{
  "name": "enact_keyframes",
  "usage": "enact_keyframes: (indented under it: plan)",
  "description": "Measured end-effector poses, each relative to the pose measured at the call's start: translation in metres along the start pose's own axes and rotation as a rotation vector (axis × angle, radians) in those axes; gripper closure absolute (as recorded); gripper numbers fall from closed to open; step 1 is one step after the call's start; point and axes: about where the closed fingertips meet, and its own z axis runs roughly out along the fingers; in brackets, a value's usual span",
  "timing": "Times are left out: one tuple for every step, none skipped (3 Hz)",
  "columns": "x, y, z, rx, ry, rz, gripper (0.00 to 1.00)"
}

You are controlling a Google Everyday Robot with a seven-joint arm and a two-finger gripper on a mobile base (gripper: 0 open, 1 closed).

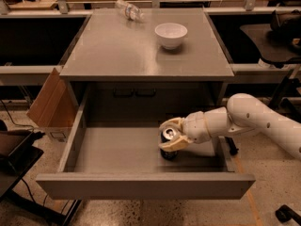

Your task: Pick pepsi can from top drawer and place on counter

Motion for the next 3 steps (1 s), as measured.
enact_keyframes:
  plan:
    - [0.0000, 0.0000, 0.0000, 0.000, 0.000, 0.000, 1.00]
    - [0.0000, 0.0000, 0.0000, 0.000, 0.000, 0.000, 0.82]
    - [-0.0001, 0.0000, 0.0000, 0.000, 0.000, 0.000, 0.59]
